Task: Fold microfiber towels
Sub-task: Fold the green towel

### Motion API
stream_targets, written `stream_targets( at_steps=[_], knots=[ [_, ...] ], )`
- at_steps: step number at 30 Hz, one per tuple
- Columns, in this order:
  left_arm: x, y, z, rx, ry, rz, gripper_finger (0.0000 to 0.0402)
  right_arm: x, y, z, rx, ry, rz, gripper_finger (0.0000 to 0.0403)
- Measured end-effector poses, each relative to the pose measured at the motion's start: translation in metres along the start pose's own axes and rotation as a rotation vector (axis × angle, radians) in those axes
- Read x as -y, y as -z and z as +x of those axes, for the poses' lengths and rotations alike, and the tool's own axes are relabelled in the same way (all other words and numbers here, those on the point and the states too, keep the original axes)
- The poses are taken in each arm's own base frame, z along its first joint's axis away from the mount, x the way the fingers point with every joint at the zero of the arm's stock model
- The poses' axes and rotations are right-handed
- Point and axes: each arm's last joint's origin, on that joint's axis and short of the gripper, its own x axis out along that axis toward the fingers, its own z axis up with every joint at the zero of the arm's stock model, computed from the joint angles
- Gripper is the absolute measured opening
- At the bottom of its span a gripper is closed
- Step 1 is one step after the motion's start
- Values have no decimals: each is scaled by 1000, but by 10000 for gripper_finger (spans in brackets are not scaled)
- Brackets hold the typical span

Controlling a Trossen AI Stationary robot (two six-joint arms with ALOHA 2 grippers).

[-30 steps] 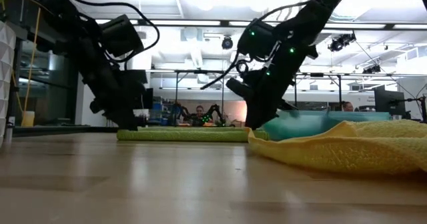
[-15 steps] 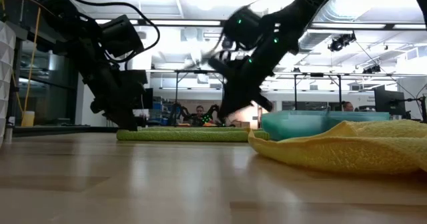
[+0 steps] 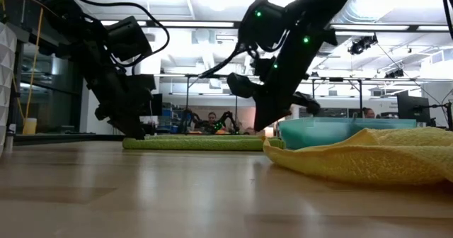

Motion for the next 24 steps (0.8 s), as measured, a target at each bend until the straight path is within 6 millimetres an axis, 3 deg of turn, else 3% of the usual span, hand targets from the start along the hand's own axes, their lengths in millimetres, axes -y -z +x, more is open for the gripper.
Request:
stream_targets(
  at_steps=[12,24],
  knots=[
    [0,1,0,-6,-2,1,0,5,17,22,-40,75,11,0],
    [3,8,-2,-113,73,-73,0,-9,45,-1,-172,-18,-52,0]
  ],
)
